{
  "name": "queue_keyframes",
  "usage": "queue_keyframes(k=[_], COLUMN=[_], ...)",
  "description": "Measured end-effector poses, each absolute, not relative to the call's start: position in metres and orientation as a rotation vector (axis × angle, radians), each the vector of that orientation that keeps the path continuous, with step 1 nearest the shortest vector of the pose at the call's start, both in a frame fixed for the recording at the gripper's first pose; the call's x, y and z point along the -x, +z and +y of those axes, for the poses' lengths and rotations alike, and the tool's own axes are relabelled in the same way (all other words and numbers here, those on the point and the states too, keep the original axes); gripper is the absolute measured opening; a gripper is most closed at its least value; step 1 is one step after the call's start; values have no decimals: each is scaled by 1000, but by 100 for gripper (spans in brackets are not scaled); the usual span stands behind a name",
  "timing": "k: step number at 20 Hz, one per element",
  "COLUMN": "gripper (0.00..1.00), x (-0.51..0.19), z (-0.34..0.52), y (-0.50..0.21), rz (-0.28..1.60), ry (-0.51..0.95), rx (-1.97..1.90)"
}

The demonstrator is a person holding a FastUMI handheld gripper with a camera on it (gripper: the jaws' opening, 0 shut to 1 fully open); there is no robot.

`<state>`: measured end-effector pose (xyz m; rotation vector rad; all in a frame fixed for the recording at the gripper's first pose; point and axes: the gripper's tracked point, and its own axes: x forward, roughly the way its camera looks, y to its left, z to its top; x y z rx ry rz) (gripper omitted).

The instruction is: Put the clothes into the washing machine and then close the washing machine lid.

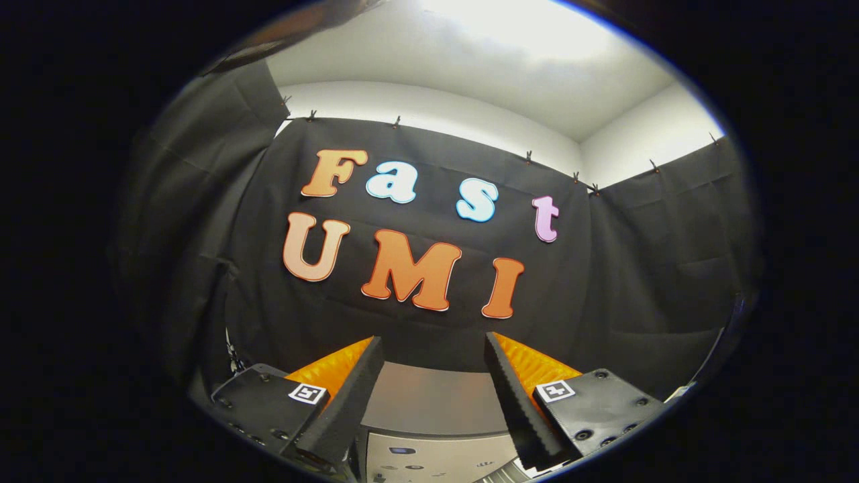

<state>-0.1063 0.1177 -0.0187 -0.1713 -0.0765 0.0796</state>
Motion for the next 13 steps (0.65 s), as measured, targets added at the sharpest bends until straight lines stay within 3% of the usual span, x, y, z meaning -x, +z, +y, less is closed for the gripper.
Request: queue_keyframes(k=[13], gripper=[98], x=[120], z=[93], y=[-19], rz=[-84], ry=[32], rx=[86])
